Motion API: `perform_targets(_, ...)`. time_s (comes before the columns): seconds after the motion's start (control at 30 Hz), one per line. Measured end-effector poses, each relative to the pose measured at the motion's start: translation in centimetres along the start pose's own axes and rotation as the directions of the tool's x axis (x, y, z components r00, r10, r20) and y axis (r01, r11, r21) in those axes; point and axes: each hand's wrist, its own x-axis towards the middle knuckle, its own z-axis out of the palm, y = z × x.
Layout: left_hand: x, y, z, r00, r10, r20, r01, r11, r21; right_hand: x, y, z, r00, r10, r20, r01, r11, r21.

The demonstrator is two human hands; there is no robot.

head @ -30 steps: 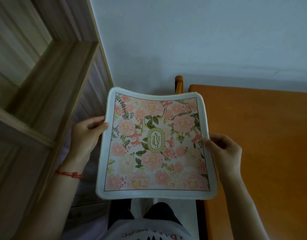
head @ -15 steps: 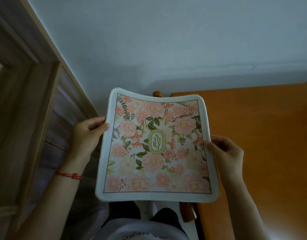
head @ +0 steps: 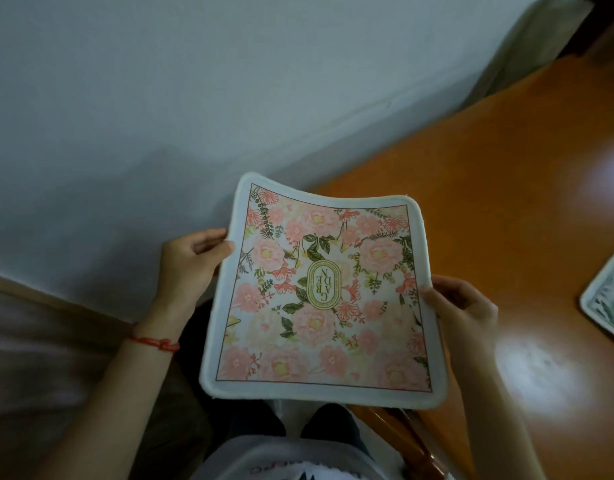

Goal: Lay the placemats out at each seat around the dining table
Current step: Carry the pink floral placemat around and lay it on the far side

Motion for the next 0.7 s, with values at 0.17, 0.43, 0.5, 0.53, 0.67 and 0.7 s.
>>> perform_targets(0.17, 2.7, 1.5, 2.7, 0.987, 0.048, 0.155, -0.055, 0.998, 0.044, -1.2, 0.2, -0.7, 0.989, 0.062, -0.135, -0.057, 0.997, 0.044)
perform_targets(0.43, 5.1, 3.2, 9.4, 0.949, 0.068, 0.307, -0.096, 0.992, 0.077, -1.2, 1.0, -3.4, 0.940, 0.124, -0.319, -0.087, 0.988, 0.126)
perform_targets(0.5, 5.4, 3.6, 11.4, 0.938, 0.078, 0.337, -0.111, 0.991, 0.080, -0.7, 1.4, -4.3, 0.929, 0.139, -0.342, -0.093, 0.985, 0.146)
perform_targets(0.53, 5.5, 3.8, 12.4, 0.933, 0.078, 0.352, -0.114, 0.990, 0.085, -0.5, 1.6, -4.8, 0.924, 0.147, -0.354, -0.095, 0.983, 0.159)
perform_targets(0.67, 5.9, 4.2, 15.7, 0.918, 0.060, 0.392, -0.114, 0.987, 0.115, 0.6, 2.8, -6.4, 0.907, 0.176, -0.382, -0.107, 0.975, 0.195)
perform_targets(0.7, 6.1, 4.2, 16.5, 0.916, 0.056, 0.397, -0.112, 0.986, 0.120, 0.9, 3.2, -6.7, 0.904, 0.186, -0.385, -0.116, 0.974, 0.196)
